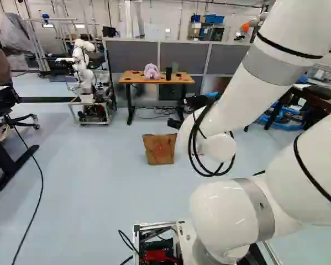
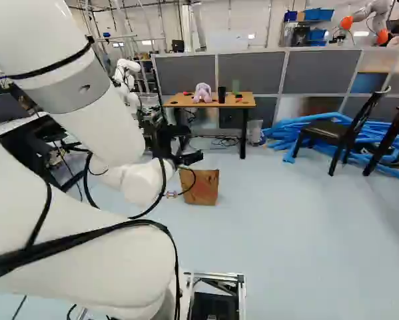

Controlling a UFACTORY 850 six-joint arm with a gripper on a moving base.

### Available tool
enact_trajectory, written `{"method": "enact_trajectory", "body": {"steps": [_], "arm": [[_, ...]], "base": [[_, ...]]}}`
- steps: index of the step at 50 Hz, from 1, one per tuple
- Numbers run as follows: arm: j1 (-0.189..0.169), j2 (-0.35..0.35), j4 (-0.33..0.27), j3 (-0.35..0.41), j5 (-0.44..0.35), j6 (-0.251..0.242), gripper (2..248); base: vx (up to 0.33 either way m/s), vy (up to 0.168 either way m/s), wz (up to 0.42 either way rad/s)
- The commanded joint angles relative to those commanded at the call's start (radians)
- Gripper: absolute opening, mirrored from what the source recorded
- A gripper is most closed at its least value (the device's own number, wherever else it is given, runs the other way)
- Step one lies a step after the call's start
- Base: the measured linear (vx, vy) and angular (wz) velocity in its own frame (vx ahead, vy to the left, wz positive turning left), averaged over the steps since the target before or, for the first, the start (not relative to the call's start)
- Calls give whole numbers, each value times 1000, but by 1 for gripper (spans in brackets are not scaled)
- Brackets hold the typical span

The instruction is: Pick up the bag on the ground and place it on the table

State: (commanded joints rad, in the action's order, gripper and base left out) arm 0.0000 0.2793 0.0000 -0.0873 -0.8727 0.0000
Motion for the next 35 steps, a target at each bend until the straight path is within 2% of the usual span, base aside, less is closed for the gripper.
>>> {"method": "enact_trajectory", "body": {"steps": [35], "arm": [[0,0,0,0,0,0,247]], "base": [[0,0,2]]}}
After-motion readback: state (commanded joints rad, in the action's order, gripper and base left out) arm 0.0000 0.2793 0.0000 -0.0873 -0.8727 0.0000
